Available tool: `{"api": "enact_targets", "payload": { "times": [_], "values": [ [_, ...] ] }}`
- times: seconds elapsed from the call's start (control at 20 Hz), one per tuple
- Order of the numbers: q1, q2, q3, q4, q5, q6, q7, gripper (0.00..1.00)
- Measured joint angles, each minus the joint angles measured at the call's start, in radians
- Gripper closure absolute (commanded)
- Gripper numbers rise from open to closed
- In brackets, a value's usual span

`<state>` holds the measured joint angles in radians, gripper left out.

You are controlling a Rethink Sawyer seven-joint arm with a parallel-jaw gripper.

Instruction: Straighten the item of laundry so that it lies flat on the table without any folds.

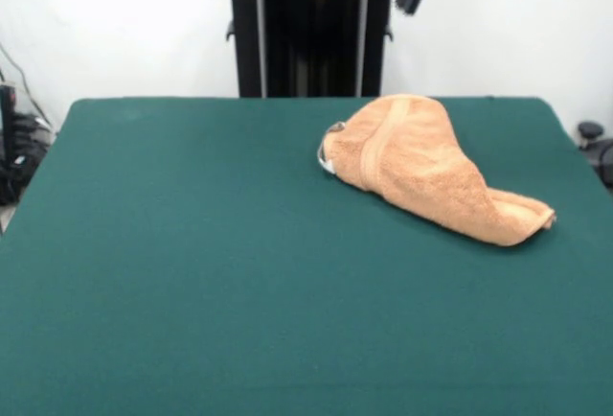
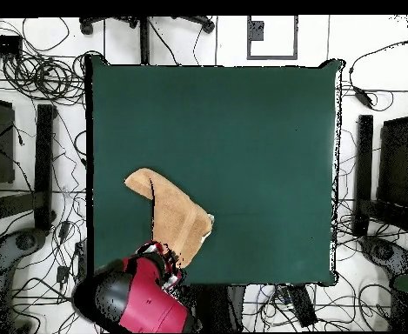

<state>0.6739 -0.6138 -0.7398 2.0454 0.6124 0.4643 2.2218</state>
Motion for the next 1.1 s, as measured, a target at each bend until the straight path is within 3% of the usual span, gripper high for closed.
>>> {"api": "enact_targets", "payload": {
  "times": [0.25, 0.5, 1.1],
  "values": [
    [-0.065, 0.102, 0.064, -0.020, 0.000, -0.150, 0.000, 1.00],
    [-0.088, 0.193, 0.102, -0.043, 0.001, -0.221, 0.000, 1.00],
    [-0.017, 0.390, 0.116, -0.126, 0.058, -0.215, 0.028, 1.00]
  ]
}}
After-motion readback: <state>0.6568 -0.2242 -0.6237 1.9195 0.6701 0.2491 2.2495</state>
